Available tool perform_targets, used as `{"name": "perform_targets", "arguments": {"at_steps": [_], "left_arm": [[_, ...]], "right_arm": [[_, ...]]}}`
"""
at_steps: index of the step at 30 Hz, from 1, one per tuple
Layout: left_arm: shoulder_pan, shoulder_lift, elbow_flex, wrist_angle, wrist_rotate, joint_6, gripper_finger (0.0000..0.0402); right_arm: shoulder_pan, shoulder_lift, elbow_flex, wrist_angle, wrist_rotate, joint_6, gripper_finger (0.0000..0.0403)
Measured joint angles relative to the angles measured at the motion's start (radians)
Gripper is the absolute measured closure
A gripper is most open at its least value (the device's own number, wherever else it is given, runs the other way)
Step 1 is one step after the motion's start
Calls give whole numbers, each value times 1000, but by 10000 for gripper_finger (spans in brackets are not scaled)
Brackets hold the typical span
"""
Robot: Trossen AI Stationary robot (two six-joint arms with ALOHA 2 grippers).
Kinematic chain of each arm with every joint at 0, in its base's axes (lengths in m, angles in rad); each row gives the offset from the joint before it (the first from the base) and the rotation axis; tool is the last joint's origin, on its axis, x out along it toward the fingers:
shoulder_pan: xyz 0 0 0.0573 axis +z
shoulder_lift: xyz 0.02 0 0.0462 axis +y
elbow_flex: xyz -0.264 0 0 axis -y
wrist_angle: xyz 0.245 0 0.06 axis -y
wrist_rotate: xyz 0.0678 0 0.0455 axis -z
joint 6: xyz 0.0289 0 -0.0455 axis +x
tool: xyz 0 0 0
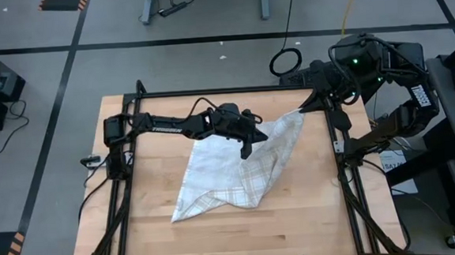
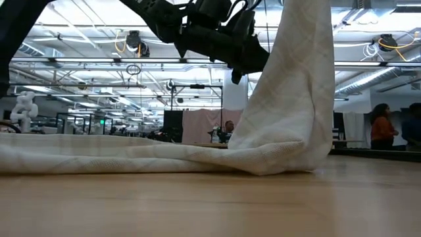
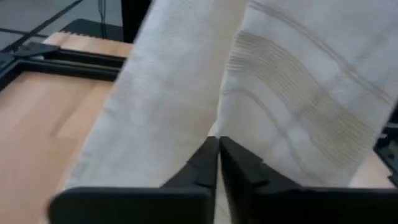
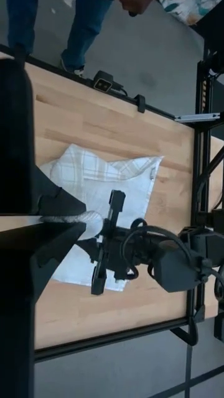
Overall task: Roll towel
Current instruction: Roll the towel
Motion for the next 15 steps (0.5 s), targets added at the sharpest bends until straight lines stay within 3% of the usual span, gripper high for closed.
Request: {"name": "perform_targets", "arguments": {"at_steps": [15], "left_arm": [[-70,-140,0,-84,-16,-40,400]], "right_arm": [[0,0,0,-26,19,10,401]]}}
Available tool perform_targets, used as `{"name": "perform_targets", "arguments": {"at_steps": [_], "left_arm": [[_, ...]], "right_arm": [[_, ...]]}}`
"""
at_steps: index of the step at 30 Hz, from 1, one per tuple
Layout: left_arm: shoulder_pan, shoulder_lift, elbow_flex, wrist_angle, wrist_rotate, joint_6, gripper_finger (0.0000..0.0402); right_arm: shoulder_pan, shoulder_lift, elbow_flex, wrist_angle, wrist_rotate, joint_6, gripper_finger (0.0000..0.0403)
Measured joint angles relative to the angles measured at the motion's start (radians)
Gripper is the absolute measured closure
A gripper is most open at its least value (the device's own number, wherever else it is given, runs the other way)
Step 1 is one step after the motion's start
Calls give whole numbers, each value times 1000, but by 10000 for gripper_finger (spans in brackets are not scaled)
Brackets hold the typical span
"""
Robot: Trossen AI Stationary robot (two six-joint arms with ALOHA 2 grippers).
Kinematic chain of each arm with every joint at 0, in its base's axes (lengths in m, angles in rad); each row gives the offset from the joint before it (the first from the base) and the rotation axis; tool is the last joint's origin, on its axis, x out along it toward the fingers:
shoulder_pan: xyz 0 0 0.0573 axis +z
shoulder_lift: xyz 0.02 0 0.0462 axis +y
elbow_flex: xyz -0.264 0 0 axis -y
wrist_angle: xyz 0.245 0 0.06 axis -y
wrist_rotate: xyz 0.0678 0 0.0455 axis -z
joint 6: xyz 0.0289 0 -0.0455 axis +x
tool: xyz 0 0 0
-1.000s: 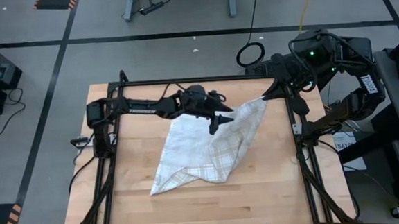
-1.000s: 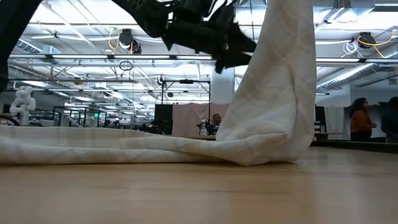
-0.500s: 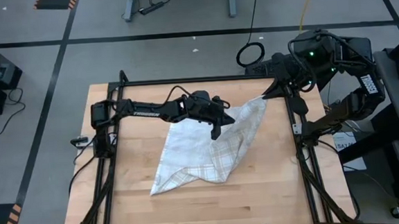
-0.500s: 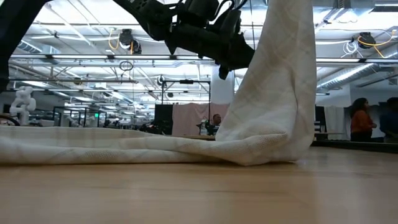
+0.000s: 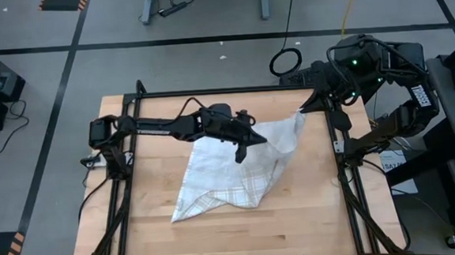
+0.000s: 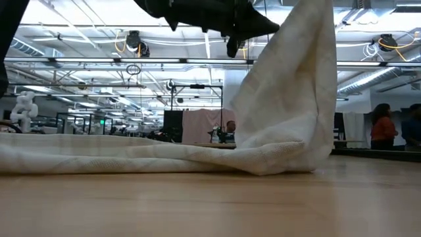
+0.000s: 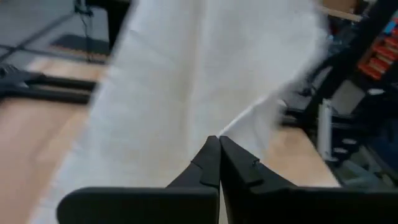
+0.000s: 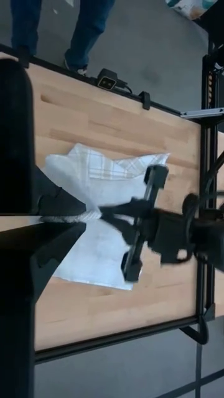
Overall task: Roll towel
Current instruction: Roll the towel
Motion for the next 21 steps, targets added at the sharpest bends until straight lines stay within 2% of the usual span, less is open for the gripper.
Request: {"name": "perform_targets", "arguments": {"at_steps": [5,7,13,17,19,21], "left_arm": [[-68,-31,-4,-59,-1,-113,400],[-111,-52,2,-36,-1,-153,401],[-251,-116,16,-41,-46,-257,401],[-328,-145,56,-43,-226,-271,401],[-346,-146,61,-78,-396,-293,401],[-341,-149,57,-207,-552,-337,398]], "right_arm": [[0,0,0,0,77,-14,401],[-1,0,0,1,109,-14,401],[0,5,0,41,110,-18,401],[0,13,0,47,102,-30,401],[0,14,0,43,77,-48,401],[0,15,0,43,34,-63,401]]}}
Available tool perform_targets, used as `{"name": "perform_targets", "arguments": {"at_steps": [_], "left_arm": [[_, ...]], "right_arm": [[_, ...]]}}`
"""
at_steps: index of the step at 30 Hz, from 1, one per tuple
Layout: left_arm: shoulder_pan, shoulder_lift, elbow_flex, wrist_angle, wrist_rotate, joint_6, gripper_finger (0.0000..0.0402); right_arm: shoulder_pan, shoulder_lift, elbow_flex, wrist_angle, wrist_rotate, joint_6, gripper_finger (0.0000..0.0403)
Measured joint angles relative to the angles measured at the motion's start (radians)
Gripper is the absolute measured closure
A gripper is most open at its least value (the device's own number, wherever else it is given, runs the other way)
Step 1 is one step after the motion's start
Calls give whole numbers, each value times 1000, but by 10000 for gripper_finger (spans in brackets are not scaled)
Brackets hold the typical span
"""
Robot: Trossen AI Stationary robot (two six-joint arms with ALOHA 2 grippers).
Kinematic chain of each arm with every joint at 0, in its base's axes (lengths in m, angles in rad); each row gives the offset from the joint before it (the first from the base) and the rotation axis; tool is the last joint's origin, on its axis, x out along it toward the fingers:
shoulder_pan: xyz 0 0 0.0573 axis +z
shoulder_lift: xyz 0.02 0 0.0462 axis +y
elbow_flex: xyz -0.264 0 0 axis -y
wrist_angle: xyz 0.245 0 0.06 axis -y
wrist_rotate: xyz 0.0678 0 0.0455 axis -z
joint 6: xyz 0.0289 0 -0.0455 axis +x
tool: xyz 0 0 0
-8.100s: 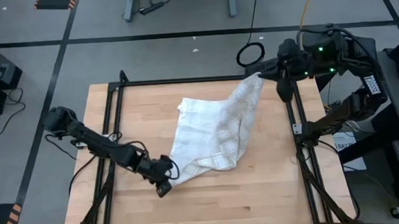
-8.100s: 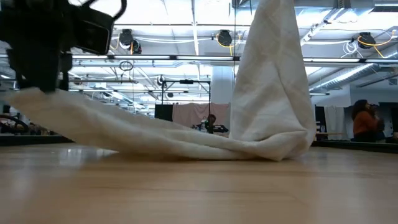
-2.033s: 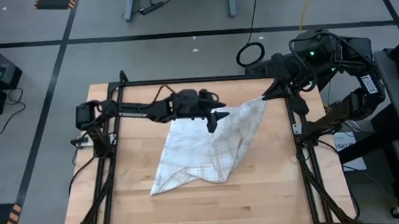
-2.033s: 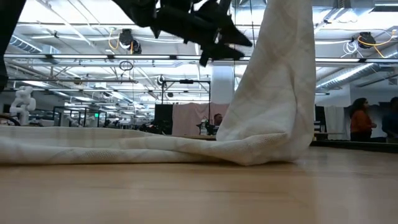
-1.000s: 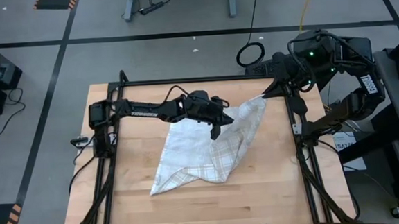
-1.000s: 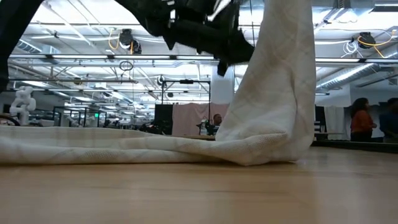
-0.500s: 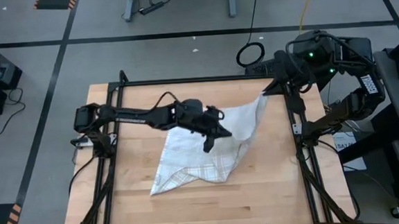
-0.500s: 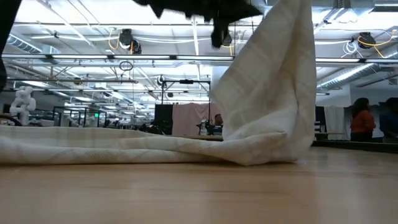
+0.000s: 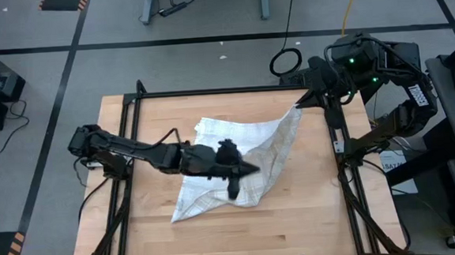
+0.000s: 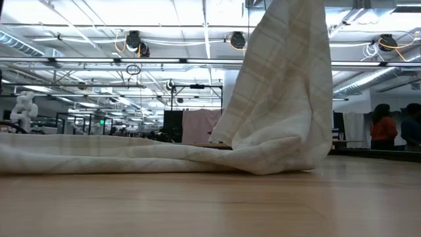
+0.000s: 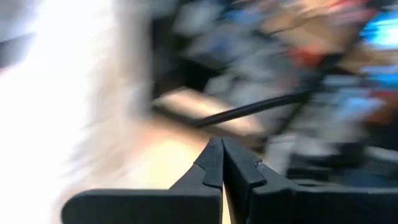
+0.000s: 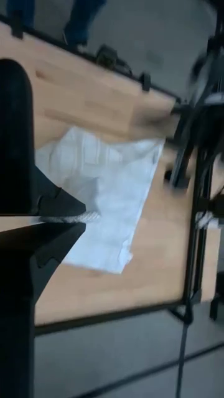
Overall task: Roll towel
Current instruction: Roll the towel
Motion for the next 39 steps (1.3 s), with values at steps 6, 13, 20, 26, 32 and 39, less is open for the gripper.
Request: {"name": "perform_targets", "arguments": {"at_steps": [6,13,20,26,32,39], "left_arm": [[60,16,0,-155,-39,60,310],[62,74,-38,-208,-85,54,162],[7,146,-46,-399,-179,-61,142],[-11,227,-85,-348,-256,-76,148],[-5,236,-120,-326,-335,-76,165],[-1,226,-213,-256,-320,-175,167]], "right_arm": [[0,1,0,-1,-32,-15,401],[0,1,0,-2,-32,-59,401],[0,1,0,6,-32,-60,401],[0,1,0,16,-31,-64,401],[0,1,0,19,-31,-64,401],[0,1,0,19,-31,-75,401]]}}
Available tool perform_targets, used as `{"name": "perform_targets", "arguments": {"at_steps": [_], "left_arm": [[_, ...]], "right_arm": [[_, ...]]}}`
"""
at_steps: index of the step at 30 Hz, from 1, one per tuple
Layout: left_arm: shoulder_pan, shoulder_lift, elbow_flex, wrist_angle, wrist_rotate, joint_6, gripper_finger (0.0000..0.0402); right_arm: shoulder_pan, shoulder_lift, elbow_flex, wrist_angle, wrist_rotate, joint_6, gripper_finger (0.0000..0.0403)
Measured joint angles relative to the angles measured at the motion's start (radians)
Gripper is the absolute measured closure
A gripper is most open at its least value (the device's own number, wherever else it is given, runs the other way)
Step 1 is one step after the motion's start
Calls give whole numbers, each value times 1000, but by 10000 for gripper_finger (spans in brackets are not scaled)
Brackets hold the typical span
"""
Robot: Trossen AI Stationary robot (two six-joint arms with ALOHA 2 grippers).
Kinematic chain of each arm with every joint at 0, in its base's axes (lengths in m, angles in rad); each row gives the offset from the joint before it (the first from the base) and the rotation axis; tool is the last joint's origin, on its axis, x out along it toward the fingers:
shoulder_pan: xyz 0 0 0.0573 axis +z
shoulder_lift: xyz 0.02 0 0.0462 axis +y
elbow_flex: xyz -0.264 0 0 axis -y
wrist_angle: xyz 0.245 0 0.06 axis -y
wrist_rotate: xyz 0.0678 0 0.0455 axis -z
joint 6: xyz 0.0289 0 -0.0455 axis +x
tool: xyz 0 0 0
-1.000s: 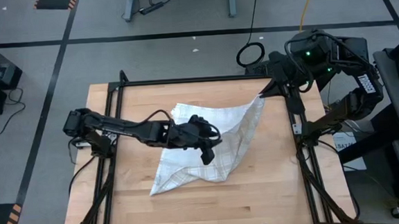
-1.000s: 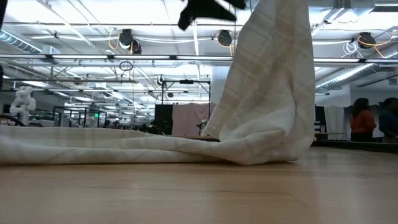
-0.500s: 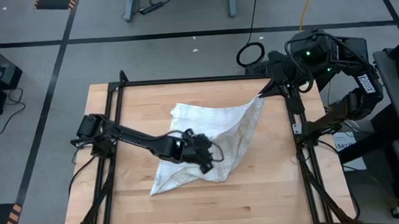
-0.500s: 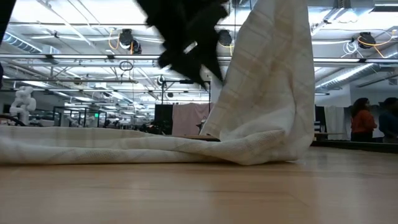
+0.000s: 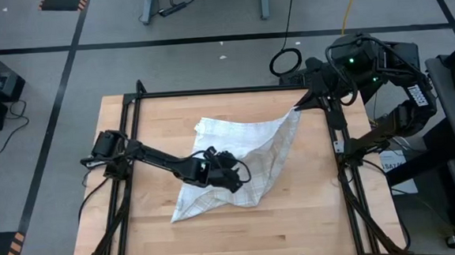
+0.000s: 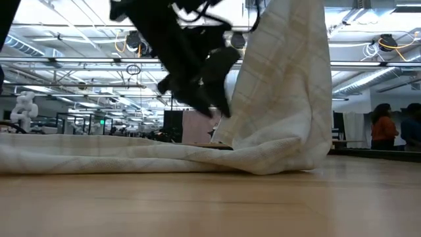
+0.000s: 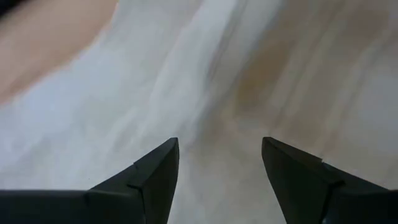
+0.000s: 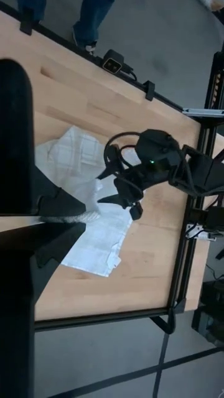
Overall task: Roll towel
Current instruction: Roll the towel
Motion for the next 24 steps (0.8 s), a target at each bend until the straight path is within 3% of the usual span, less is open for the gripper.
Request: {"name": "perform_targets", "arguments": {"at_steps": [12,24], "left_arm": [[15,-17,-101,192,-55,49,167],[111,-16,-134,267,79,161,168]], "right_arm": [[0,0,0,3,0,-14,401],[0,0,0,33,0,-15,401]]}}
